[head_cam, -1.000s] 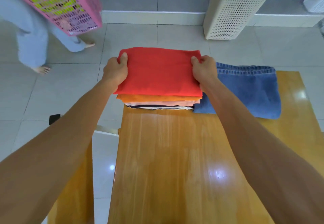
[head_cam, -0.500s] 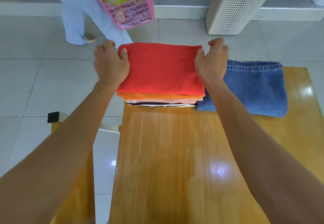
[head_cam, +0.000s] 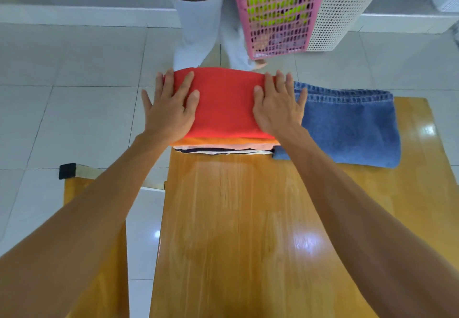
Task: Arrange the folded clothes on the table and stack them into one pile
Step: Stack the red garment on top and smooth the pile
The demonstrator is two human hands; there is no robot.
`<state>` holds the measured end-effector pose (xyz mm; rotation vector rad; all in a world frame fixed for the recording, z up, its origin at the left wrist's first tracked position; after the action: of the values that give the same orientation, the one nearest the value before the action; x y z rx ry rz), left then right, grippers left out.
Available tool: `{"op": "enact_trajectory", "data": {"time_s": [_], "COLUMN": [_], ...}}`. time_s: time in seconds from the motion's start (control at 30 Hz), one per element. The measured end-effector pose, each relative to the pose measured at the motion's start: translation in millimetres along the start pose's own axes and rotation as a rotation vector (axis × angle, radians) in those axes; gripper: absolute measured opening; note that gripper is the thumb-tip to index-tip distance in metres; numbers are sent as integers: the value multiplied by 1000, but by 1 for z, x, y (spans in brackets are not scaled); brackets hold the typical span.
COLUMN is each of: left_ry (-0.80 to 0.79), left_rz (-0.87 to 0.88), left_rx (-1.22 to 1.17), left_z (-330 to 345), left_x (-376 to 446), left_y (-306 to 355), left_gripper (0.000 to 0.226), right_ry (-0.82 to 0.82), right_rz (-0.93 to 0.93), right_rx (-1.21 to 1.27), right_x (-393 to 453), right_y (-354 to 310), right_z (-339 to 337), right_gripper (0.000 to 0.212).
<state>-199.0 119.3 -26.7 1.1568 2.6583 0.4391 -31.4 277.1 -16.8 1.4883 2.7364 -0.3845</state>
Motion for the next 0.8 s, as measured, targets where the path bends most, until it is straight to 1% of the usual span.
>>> {"op": "enact_trajectory", "data": {"time_s": [0.07,0.13,0.17,0.23,0.27,0.33,0.4,0.5,0.57,0.73,0.8], "left_ry": [83,180,190,137,100,60,61,82,100,15,17], "left_rz": [64,127,135,123,116,116,119,109,113,113,123], "left_rx": [75,89,82,80,81,58,34,14,29,98,141], "left_z": [-2,-6,-6,-2,2,7,10,12,13,13,14], "left_x": [2,8,12,18,19,18,18,18,14,17,18], "left_y": [12,29,35,35,29,17,11,12,11,16,18], "left_gripper": [53,51,51,53,54,55,54,54,56,59,61], "right_ry": [80,130,119,56,31,29,48,18,21,4,63], "right_rz": [-19,-130,-187,-243,-244,-227,-191,-119,-108,-92,-88], "right_rx": [-3,5,17,45,50,41,48,106,113,-45,-74], "right_x": [4,6,5,2,0,-3,-1,3,0,1,3], "right_y": [-8,-30,-40,-48,-46,-34,-25,-13,-5,-11,-23], "right_z": [-8,-11,-10,0,7,19,22,21,22,16,7], "right_gripper": [59,57,57,57,58,60,61,62,62,62,61]}}
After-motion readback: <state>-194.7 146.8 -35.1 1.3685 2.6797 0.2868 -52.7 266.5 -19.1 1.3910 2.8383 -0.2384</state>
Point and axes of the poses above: each hand's wrist, its own x-axis towards the middle knuckle, its own z-axis out of the palm, y = z × x, the point moved 1 cm from there along x, towards the middle knuckle, and after that the axes turned 3 degrees about -x, right-handed, at the moved point
